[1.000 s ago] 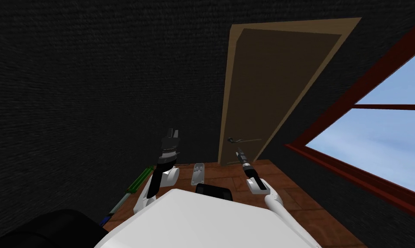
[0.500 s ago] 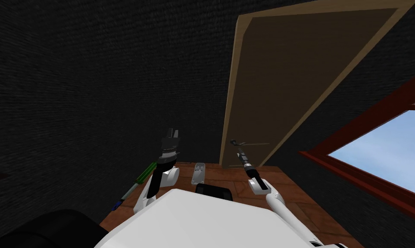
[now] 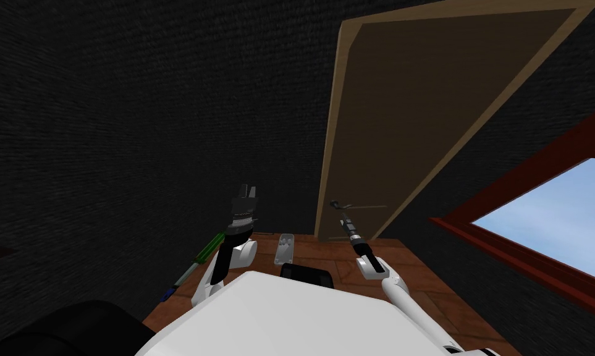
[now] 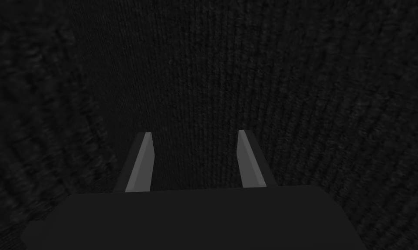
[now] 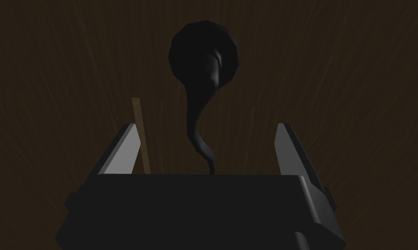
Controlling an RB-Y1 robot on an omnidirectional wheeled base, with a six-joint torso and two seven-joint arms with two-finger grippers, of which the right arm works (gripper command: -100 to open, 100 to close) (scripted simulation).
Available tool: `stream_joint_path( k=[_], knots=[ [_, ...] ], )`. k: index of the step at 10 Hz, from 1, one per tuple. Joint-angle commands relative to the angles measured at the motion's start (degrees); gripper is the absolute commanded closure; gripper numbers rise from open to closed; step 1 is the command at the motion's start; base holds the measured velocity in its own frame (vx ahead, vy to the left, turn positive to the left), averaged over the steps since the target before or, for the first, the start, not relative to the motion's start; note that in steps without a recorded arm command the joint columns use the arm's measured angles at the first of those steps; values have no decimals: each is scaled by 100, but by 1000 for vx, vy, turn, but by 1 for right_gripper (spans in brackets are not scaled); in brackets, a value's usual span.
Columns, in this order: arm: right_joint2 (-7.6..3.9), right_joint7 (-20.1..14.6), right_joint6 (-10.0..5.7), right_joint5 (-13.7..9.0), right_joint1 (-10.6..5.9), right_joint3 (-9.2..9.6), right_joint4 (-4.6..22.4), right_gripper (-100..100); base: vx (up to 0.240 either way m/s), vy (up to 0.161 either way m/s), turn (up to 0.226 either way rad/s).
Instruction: Pull the door open
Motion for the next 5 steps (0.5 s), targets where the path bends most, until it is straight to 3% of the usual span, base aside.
stream_joint_path(
  k=[1,4,5],
  knots=[
    [0,0,0,0,0,0,-1,-100,0,0,0],
    [0,0,0,0,0,0,-1,-100,1,-1,3],
    [-107,-96,-76,-3,41,90,4,-100,-49,-109,53]
  ],
)
